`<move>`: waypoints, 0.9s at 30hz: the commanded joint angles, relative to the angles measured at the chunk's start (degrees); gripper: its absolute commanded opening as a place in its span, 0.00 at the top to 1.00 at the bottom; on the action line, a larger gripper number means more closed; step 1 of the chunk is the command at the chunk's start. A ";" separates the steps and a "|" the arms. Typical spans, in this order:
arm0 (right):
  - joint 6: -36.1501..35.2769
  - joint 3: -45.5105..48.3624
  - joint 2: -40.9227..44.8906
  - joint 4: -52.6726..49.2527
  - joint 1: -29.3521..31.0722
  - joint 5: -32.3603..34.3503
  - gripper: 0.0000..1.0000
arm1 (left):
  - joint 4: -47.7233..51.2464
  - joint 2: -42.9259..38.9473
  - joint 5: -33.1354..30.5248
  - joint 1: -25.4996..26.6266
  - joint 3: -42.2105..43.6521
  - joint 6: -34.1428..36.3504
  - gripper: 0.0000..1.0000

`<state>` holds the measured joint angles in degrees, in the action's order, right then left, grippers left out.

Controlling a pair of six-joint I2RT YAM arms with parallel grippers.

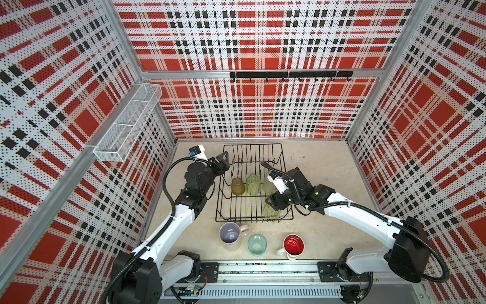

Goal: Load the cups into the dish rack
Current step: 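Lower the green glass into the rack with the right gripper while the left withdraws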

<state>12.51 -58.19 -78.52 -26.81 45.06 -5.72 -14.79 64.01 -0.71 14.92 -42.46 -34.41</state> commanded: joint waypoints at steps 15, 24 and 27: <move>-2.85 0.63 -5.98 3.87 3.44 9.72 0.39 | 1.72 -1.34 -3.35 -0.29 0.36 0.22 0.16; -2.58 -0.17 -5.72 2.79 4.03 10.90 0.17 | 1.91 -1.34 -3.38 -0.25 0.45 0.22 0.16; -2.32 -0.56 -3.77 2.47 4.02 10.80 0.11 | 2.15 -1.43 -3.45 -0.30 0.38 0.23 0.16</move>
<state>10.33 -57.98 -84.42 -23.88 48.64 4.54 -13.15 63.61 -3.51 14.92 -42.46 -34.37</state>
